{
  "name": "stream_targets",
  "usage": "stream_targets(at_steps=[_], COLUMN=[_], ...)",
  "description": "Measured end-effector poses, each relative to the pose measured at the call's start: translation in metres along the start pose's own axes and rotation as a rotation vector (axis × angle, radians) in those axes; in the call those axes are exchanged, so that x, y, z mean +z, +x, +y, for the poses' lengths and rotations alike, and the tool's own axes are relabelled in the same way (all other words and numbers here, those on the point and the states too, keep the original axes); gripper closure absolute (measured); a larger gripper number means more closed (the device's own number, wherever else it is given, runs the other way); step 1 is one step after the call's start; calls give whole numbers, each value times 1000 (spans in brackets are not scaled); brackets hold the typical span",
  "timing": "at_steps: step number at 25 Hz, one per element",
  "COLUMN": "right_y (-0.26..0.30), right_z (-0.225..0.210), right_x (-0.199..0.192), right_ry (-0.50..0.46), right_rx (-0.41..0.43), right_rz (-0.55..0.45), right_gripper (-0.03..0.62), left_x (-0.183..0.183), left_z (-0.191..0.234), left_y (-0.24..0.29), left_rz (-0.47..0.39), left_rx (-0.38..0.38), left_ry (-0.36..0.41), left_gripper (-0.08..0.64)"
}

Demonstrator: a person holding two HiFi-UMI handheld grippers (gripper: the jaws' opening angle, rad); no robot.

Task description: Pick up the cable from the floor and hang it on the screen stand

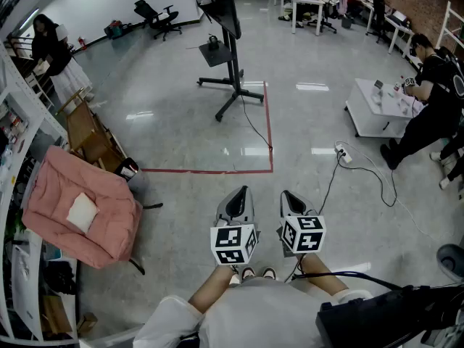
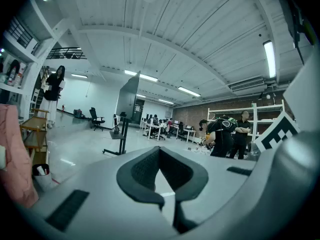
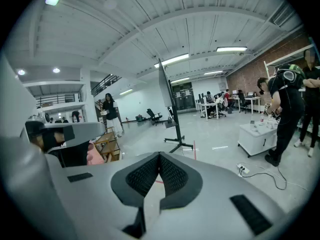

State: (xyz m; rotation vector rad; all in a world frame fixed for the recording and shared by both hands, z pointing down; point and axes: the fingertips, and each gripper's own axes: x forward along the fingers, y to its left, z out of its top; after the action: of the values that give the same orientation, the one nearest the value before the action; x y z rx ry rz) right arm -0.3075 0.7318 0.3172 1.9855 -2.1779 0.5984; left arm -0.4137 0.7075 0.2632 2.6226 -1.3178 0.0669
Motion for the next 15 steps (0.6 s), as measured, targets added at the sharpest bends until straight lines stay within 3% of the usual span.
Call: stream_targets(at_steps=[15], right_y=[32], right_z=[15], right_x=[8], right_ry=[18], right_rx=[-27], right_rz=[-21], right_gripper=[574], left_x=[-1], left_z=[46], left_y=[6], left_rz=[8], left_rx=[4], left_ry=[-20], left_gripper=[557])
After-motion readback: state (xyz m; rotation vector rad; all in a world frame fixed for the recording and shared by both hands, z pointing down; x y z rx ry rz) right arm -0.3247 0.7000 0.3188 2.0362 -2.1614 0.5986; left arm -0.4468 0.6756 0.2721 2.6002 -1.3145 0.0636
